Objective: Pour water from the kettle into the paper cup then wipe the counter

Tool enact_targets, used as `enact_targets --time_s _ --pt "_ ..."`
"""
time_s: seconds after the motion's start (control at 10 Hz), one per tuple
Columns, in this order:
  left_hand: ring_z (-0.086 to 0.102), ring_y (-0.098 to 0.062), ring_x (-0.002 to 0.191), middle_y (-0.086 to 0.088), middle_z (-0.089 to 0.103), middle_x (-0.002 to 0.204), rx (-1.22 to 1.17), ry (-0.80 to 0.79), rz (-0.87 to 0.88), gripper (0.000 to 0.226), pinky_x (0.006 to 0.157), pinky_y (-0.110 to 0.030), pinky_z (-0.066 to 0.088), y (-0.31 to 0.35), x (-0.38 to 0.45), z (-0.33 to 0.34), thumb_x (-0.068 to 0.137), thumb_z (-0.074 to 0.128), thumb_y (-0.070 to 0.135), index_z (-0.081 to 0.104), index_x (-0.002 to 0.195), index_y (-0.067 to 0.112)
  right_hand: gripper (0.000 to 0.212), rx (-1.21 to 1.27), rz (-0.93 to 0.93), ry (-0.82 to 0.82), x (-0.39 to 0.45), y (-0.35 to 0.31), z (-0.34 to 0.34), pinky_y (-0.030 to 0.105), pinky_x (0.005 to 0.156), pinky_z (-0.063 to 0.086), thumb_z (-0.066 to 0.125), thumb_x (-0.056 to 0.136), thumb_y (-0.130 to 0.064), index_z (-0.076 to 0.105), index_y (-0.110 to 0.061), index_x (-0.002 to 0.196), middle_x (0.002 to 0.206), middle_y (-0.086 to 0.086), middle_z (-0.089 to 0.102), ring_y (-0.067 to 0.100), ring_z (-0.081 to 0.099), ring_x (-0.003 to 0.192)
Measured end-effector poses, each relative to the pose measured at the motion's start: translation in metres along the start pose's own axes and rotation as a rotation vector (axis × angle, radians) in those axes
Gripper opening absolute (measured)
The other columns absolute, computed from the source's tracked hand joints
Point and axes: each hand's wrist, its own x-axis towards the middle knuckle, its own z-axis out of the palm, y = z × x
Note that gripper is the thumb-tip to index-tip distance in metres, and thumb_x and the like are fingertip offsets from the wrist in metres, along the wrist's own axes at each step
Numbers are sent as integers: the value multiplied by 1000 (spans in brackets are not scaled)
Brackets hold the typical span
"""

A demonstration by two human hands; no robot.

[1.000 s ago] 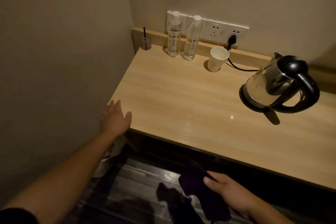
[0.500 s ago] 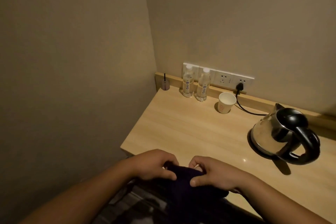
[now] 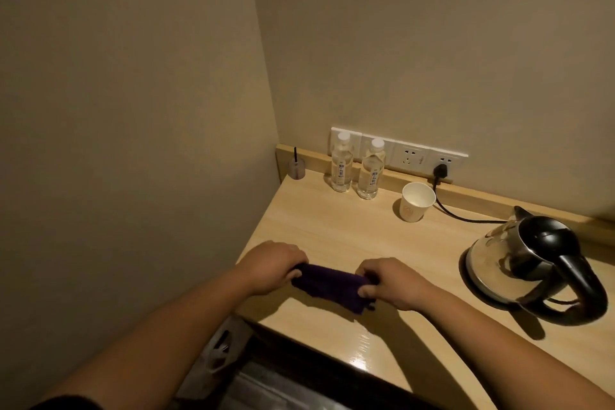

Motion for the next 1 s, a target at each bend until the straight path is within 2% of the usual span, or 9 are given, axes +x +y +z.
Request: enact_targets --time_s 0.1,0.2,0.3,0.4,0.5,0.7,0.8,0.9,1.0 --pt "60 -20 94 3 66 103 130 142 16 20 82 -42 47 -34 28 -2 94 55 24 64 111 26 11 -227 2 317 40 -2 6 33 66 47 62 85 -28 62 -25 96 91 -3 64 19 59 81" --pt "61 -20 88 3 67 96 208 215 -2 24 77 -39 49 -60 45 20 78 71 17 65 100 24 15 -517 -39 526 67 -3 31 33 57 42 71 73 -16 61 -19 83 80 3 64 24 59 70" --pt "62 -18 86 4 67 92 220 176 27 41 73 -34 50 -80 38 67 56 85 14 66 91 24 10 -471 -104 542 76 0 78 34 57 44 66 72 -17 60 -18 81 79 4 64 26 59 67" --pt "65 -21 95 -2 71 106 169 155 97 50 76 -33 53 -87 16 114 48 90 11 73 94 20 15 -357 -36 468 72 6 126 35 68 46 56 83 -27 63 -19 94 98 -1 63 22 58 83" --pt "65 -23 101 -4 69 117 136 117 72 56 78 -34 54 -86 4 129 48 88 7 73 101 17 32 -353 49 412 64 9 147 31 88 45 46 91 -37 61 -23 116 125 -6 56 16 53 106" --pt "67 -20 100 -2 68 120 158 22 77 66 76 -33 55 -89 -1 122 43 88 14 72 108 20 43 -398 142 372 59 3 146 35 107 36 42 92 -41 60 -23 127 140 -2 53 17 48 129" --pt "67 -16 99 0 65 125 121 22 38 68 76 -31 55 -92 -8 121 50 86 22 69 115 23 42 -383 139 379 56 -5 134 37 103 37 46 89 -40 61 -23 125 136 -1 57 20 52 125" --pt "61 -21 109 -3 55 138 -4 19 -11 57 87 -35 51 -86 -12 115 76 69 21 57 132 20 31 -239 162 387 50 -16 121 32 83 48 49 89 -36 63 -24 114 113 -3 67 18 62 99" --pt "61 -21 94 -3 63 116 -228 -73 -147 32 76 -34 48 -69 -7 95 95 41 25 59 120 18 27 -30 284 155 46 -26 106 31 66 44 42 94 -36 63 -20 95 85 -2 64 16 60 77"
